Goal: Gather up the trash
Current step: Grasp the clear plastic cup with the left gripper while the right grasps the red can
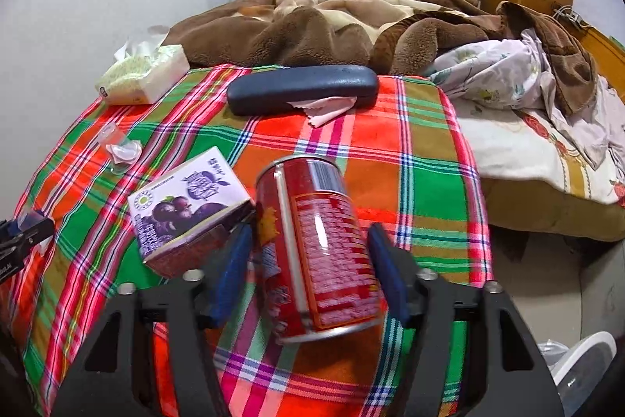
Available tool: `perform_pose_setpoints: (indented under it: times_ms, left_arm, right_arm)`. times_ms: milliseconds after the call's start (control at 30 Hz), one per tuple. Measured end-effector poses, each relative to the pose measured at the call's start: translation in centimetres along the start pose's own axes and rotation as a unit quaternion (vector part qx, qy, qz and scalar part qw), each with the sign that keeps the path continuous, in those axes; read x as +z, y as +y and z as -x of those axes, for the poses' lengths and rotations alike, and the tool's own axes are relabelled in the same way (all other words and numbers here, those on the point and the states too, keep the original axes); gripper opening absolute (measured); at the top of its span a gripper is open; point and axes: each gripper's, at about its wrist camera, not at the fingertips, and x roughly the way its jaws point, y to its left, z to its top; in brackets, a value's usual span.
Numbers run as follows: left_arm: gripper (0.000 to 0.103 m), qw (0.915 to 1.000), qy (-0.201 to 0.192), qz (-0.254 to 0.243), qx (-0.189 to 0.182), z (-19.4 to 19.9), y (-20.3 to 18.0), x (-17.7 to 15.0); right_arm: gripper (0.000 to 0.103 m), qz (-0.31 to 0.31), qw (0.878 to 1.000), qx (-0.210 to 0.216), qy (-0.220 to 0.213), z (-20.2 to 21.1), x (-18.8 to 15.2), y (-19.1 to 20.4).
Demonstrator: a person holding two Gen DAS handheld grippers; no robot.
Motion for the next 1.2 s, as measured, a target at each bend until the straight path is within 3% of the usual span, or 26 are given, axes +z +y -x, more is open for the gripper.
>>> perform_pose_setpoints:
  times_ms: [100,733,1200]
  left_arm:
    - [0.033,1.0000,0.001,-0.001,-0.001,0.0,-0.1,0.0]
    - [0.032,0.9996,-0.020,-0.015,-0.010,4.1,-2.4,-1.4]
    - [0.032,0.9958,-0.056,-0.056,-0.046,10.3,-8.1,-2.8]
  right_arm:
    - [0.058,-0.003,1.000,0.003,0.001,0.1,-0.1,0.0]
    - [0.057,-0.022,0.999,0.010,-0.021,3.1,-1.1,-0.6]
    - [0.057,-0.034,0.997,0.016,-0.061,8.9,-3.4,-2.5]
